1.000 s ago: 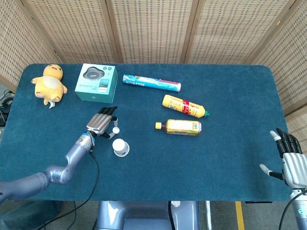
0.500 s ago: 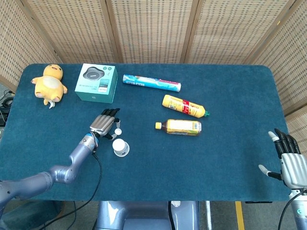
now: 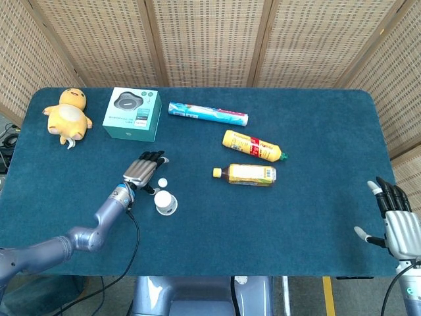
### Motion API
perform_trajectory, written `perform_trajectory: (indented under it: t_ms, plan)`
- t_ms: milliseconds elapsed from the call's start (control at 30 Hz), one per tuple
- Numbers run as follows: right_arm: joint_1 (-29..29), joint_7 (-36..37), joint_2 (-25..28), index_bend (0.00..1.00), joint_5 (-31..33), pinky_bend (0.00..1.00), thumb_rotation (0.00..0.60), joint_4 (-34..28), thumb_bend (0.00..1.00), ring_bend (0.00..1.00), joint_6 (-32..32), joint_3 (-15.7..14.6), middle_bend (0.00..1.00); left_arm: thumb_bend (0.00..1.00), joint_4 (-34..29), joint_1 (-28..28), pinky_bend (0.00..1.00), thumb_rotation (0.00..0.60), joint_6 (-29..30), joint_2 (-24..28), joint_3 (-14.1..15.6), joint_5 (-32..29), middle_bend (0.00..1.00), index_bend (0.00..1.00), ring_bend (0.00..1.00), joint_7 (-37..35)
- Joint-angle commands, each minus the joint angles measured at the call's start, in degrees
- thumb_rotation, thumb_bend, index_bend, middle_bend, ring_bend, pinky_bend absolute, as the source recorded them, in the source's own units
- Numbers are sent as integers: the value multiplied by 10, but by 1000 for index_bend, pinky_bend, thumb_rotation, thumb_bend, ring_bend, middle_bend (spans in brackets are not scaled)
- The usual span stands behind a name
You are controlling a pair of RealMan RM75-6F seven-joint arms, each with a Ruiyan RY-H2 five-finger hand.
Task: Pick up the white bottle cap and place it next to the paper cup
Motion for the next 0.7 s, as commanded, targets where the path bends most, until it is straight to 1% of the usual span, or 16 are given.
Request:
perform_trajectory:
  t_ms: [33,133,267,367,500,567,700]
  plan:
    - [0,0,0,67,0,0,600,-1,0,0,1,0,0,220,-22,12,0,600,9,25,-7,25,0,53,0,-33]
    - [0,1,1,68,-3,0,600,-2,0,0,1,-1,0,195,-54,32,0,600,41,60,-11,60,0,1,0,-66]
    - [-1,1,2,67,-6,0,600,-5,0,0,3,-3,0,178,-103,68,0,600,98,118,-9,112,0,0,0,-107]
    - [-2,1,4,68,-10,0,600,-8,0,0,7,-4,0,155,-140,98,0,600,143,166,0,151,0,0,0,-134]
    - [-3,3,6,68,-17,0,600,-13,0,0,13,-5,0,90,-179,143,0,600,212,219,18,195,0,0,0,-150]
    - [-4,4,7,67,-20,0,600,-14,0,0,15,-6,0,76,-197,173,0,600,251,243,26,196,0,0,0,-136]
    - [-4,-3,8,68,-23,0,600,-11,0,0,20,-5,0,73,-251,238,0,600,333,274,30,159,0,0,0,-95]
